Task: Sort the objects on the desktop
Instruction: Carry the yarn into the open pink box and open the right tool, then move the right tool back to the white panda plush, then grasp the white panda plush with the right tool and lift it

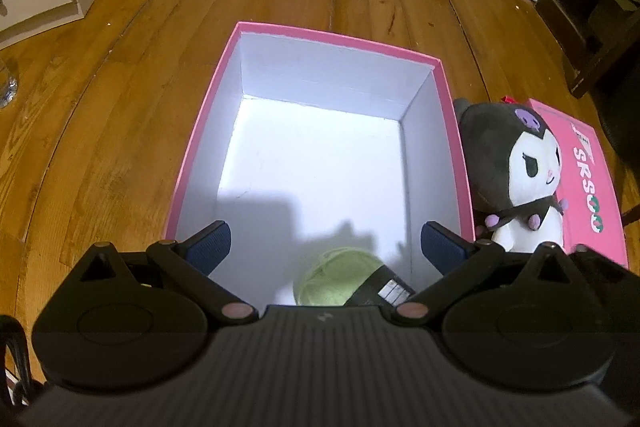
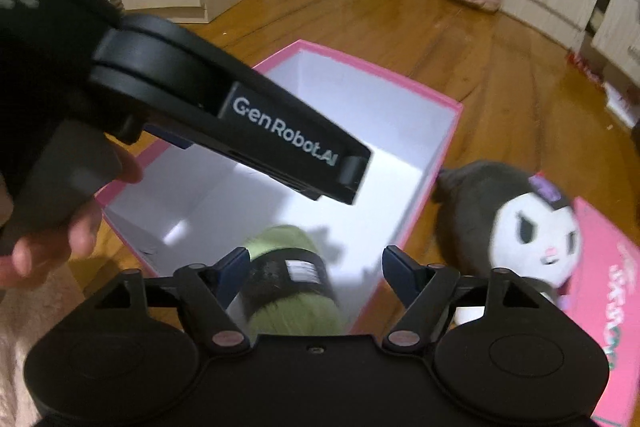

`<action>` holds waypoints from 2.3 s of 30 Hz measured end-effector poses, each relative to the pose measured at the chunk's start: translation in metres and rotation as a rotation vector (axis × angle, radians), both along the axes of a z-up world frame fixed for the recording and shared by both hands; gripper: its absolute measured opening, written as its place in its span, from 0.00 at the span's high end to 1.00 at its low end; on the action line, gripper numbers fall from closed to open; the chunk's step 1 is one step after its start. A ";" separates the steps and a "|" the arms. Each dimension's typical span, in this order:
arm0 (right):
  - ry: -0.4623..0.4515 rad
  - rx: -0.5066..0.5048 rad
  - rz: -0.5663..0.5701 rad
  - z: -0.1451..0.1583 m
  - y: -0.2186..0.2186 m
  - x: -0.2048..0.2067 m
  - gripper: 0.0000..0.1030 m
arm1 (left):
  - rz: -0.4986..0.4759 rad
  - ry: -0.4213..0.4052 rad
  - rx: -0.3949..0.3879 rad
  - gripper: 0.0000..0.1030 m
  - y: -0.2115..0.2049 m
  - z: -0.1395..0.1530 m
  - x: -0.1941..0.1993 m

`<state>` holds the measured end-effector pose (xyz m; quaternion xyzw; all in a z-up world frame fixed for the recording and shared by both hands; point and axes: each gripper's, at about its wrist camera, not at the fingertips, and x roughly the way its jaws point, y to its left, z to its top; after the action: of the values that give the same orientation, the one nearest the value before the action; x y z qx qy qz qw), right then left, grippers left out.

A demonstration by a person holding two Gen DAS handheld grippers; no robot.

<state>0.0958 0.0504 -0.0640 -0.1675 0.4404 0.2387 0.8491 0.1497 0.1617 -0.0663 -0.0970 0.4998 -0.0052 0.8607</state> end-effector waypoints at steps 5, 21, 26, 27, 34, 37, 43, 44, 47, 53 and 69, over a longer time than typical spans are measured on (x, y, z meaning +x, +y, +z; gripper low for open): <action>-0.027 -0.011 0.003 0.028 -0.026 -0.012 0.25 | 0.044 -0.071 -0.074 0.00 0.000 0.016 -0.006; 0.014 -0.001 -0.220 0.028 -0.163 -0.037 0.24 | -0.223 -0.080 -0.097 0.00 -0.110 0.026 -0.050; 0.094 0.033 -0.296 -0.004 -0.176 -0.040 0.24 | -0.311 -0.066 -0.029 0.00 -0.146 0.016 -0.054; 0.111 0.040 -0.298 -0.010 -0.176 -0.041 0.24 | -0.320 -0.062 -0.021 0.00 -0.151 0.014 -0.054; 0.182 0.079 -0.347 -0.054 -0.178 -0.039 0.24 | -0.334 -0.008 0.005 0.00 -0.166 -0.007 -0.049; 0.210 0.103 -0.395 -0.066 -0.184 -0.036 0.24 | -0.318 -0.004 0.006 0.00 -0.167 -0.011 -0.046; 0.211 0.115 -0.421 -0.074 -0.184 -0.033 0.24 | -0.314 0.011 -0.003 0.00 -0.174 -0.018 -0.042; 0.207 0.122 -0.422 -0.074 -0.184 -0.032 0.24 | -0.315 0.015 -0.006 0.00 -0.175 -0.019 -0.042; 0.206 0.144 -0.422 -0.078 -0.183 -0.029 0.24 | -0.316 0.024 -0.018 0.00 -0.178 -0.024 -0.040; 0.201 0.147 -0.411 -0.080 -0.180 -0.030 0.24 | -0.300 0.047 -0.021 0.00 -0.182 -0.035 -0.034; 0.255 0.199 -0.453 -0.097 -0.179 -0.017 0.23 | -0.287 0.072 -0.003 0.00 -0.183 -0.044 -0.029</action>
<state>0.0786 -0.1289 -0.1613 0.0509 0.5445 0.1041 0.8307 0.1202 -0.0217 -0.1103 -0.0261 0.5391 -0.1253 0.8325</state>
